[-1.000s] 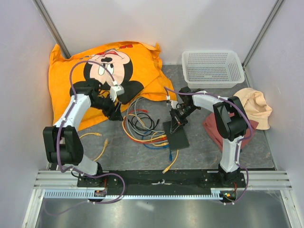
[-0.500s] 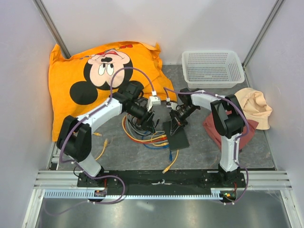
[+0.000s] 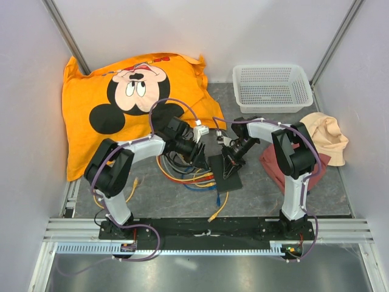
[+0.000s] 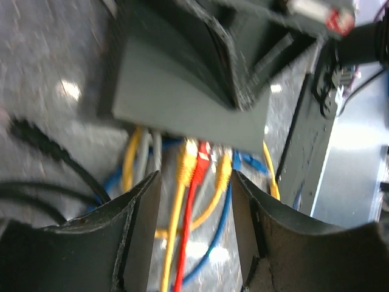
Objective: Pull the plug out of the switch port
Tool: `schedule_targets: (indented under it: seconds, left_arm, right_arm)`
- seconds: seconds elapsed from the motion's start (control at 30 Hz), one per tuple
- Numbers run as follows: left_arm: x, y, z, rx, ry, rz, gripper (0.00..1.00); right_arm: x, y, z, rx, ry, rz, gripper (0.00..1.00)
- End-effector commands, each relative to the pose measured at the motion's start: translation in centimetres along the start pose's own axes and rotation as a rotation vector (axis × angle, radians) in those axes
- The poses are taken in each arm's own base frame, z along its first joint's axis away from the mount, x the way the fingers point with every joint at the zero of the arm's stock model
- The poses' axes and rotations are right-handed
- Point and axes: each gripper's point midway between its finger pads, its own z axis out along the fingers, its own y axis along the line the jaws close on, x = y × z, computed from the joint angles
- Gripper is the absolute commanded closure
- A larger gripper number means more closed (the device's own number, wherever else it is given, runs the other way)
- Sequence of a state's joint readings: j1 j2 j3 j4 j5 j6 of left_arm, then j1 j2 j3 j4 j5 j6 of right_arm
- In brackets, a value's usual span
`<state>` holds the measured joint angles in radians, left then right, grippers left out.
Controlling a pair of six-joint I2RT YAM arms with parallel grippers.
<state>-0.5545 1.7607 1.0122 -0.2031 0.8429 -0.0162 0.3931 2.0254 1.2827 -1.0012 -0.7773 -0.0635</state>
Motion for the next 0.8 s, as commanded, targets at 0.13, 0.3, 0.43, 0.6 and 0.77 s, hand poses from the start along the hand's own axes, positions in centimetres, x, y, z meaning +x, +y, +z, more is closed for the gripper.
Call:
schedule_targets:
  seconds: [0.13, 0.3, 0.43, 0.6, 0.77]
  left_arm:
    - [-2.5, 0.8, 1.8, 0.016, -0.019, -0.049, 0.46]
    - [-2.1, 1.6, 2.3, 0.011, 0.012, -0.052, 0.48]
    - [-0.8, 1.7, 2.6, 0.020, 0.037, -0.046, 0.50]
    - [0.1, 1.5, 3.1, 0.011, 0.058, -0.029, 0.50]
    - [0.9, 1.2, 3.9, 0.051, 0.083, -0.048, 0.53]
  right_arm:
    - [-2.3, -9.2, 1.4, 0.342, -0.014, -0.136, 1.00]
    - [-2.8, -8.4, 1.9, 0.285, -0.028, -0.142, 1.00]
    - [-2.6, -8.3, 1.9, 0.284, -0.017, -0.135, 1.00]
    - [-2.4, -8.5, 1.9, 0.281, -0.014, -0.129, 1.00]
    - [-2.4, -8.6, 1.8, 0.290, -0.013, -0.132, 1.00]
